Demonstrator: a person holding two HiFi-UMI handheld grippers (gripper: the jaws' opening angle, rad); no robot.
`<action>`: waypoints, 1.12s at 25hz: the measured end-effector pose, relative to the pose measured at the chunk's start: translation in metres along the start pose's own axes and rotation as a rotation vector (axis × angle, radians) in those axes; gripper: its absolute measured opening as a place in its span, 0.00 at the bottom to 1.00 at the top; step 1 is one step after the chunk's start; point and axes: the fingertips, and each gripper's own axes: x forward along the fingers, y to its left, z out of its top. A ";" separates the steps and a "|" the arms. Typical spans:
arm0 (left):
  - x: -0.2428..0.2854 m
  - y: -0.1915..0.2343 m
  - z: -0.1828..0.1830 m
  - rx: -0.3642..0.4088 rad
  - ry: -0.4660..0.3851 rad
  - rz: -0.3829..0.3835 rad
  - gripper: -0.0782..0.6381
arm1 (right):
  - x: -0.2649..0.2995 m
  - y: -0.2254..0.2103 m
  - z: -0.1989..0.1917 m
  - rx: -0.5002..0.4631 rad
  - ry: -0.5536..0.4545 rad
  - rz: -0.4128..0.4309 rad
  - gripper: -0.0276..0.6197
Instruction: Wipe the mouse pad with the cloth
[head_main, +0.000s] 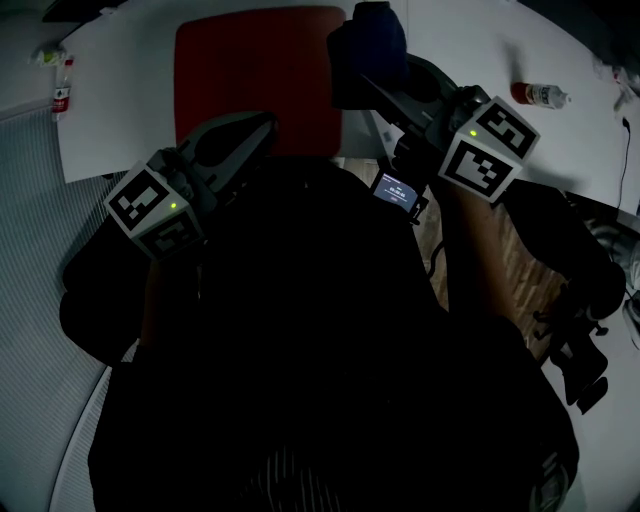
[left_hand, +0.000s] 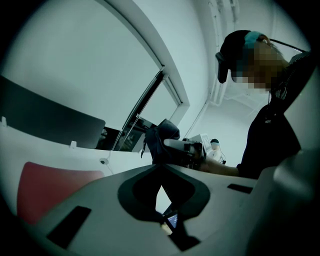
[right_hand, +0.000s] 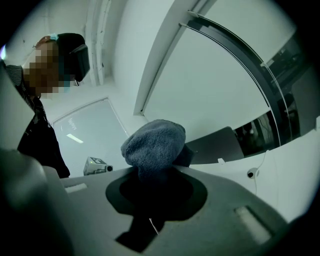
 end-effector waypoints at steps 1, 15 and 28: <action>-0.001 0.006 -0.005 -0.007 0.008 0.001 0.12 | 0.003 0.001 0.000 -0.006 0.001 -0.005 0.15; 0.031 0.085 0.006 0.011 0.090 -0.050 0.12 | 0.018 -0.019 0.047 -0.080 -0.034 -0.153 0.15; 0.020 0.180 -0.065 -0.106 0.285 0.011 0.12 | 0.094 -0.074 -0.003 -0.019 0.161 -0.199 0.15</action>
